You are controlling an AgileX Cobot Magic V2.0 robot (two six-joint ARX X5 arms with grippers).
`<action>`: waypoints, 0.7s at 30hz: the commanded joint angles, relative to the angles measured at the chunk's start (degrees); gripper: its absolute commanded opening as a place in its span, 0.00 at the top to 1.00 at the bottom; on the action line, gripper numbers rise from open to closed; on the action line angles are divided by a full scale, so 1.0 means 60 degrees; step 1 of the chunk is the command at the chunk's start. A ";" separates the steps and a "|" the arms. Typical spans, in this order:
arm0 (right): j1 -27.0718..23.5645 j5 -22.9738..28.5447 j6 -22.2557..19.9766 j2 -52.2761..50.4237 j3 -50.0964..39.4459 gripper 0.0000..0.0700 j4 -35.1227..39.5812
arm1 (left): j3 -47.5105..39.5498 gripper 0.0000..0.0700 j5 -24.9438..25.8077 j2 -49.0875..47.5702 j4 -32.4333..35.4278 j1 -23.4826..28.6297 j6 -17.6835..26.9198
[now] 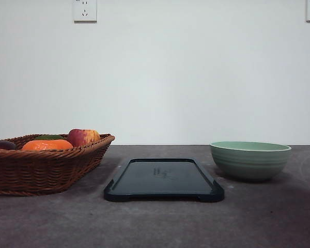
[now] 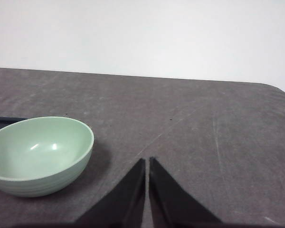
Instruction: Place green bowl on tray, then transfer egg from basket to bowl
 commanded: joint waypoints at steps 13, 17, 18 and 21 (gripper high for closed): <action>0.0000 -0.0055 0.1011 0.0004 -0.0036 1.00 0.0244 | -0.0179 1.00 -0.0015 -0.0011 0.0160 0.0000 -0.1474; -0.0004 0.0021 0.2804 0.0004 -0.0036 1.00 0.0251 | -0.0179 1.00 -0.0015 -0.0011 0.0164 0.0000 -0.3942; -0.0004 -0.0001 0.3295 0.0004 -0.0036 1.00 0.0251 | -0.0179 1.00 -0.0015 -0.0011 0.0168 0.0000 -0.4517; 0.0000 -0.0011 0.4512 0.0004 -0.0033 1.00 0.0252 | -0.0174 1.00 -0.0015 -0.0011 0.0189 0.0000 -0.5764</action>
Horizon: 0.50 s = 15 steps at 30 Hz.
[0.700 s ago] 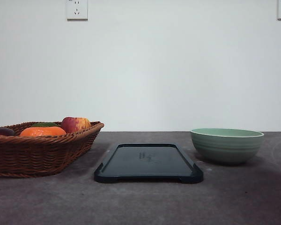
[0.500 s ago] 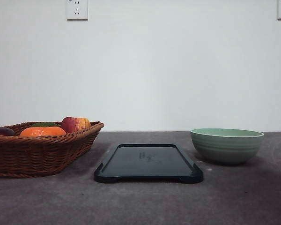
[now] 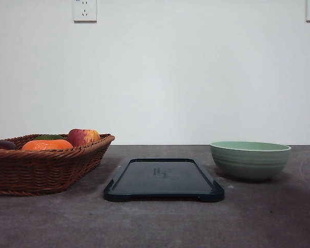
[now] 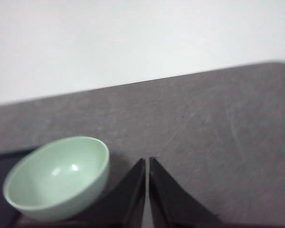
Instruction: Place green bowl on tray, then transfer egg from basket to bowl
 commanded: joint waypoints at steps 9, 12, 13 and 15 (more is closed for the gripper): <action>-0.0004 0.0011 0.0852 0.0007 -0.0029 1.00 0.1502 | -0.0117 1.00 -0.0800 -0.0007 0.1854 0.0004 0.0272; -0.0004 0.0011 0.0136 0.0011 -0.0029 1.00 0.2362 | -0.0113 1.00 -0.0998 -0.0004 0.2706 0.0004 0.1451; -0.0004 0.0014 -0.0029 0.0011 -0.0029 1.00 0.2688 | -0.0113 1.00 -0.1084 -0.0004 0.3013 0.0004 0.1645; -0.0004 0.0019 -0.0117 0.0016 0.0032 1.00 0.3019 | -0.0092 1.00 -0.1261 0.0000 0.3517 0.0004 0.1759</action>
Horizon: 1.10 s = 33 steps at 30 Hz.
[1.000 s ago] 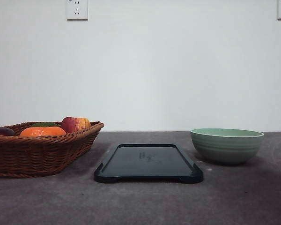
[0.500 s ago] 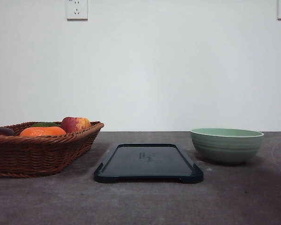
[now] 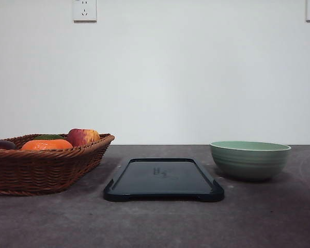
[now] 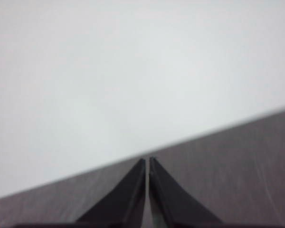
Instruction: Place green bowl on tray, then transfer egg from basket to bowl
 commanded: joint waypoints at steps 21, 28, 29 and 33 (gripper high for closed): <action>0.0000 -0.1873 -0.1454 0.4764 0.3338 1.00 -0.1626 | 0.3308 1.00 0.1003 0.3695 -0.2222 0.0000 0.1277; 0.0000 -0.2345 -0.1871 0.6766 0.4538 1.00 -0.3174 | 0.4898 1.00 0.2260 0.6011 -0.3732 0.0000 0.2268; 0.0000 -0.2393 -0.2046 0.7077 0.4731 1.00 -0.3493 | 0.5129 1.00 0.2473 0.6376 -0.3940 0.0000 0.2417; 0.0000 -0.2554 -0.2413 0.8092 0.5283 1.00 -0.4487 | 0.5879 1.00 0.3115 0.7600 -0.4579 0.0000 0.2860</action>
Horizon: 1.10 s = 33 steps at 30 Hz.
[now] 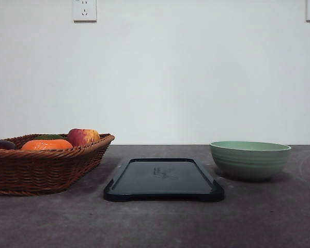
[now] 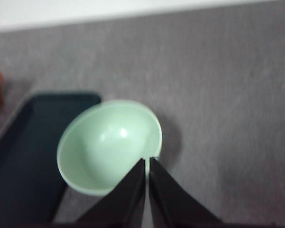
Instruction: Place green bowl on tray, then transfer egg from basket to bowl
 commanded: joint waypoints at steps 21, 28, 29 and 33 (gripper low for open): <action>0.0015 -0.0514 -0.0342 0.0901 0.0351 0.34 -0.0135 | 0.0904 0.39 0.0288 0.1300 -0.0344 0.0000 0.1099; 0.0004 -0.0583 0.0201 0.0951 0.0851 0.38 -0.1033 | 0.0904 0.39 0.0288 0.1300 -0.0340 0.0000 0.1052; -0.0014 -0.0565 0.0199 0.1014 0.1080 0.40 -0.1390 | 0.0904 0.39 0.0288 0.1300 -0.0338 0.0000 0.1052; -0.0025 -0.0489 0.0187 0.1478 0.2164 0.41 -0.2867 | 0.0904 0.39 0.0288 0.1300 -0.0340 0.0000 0.1050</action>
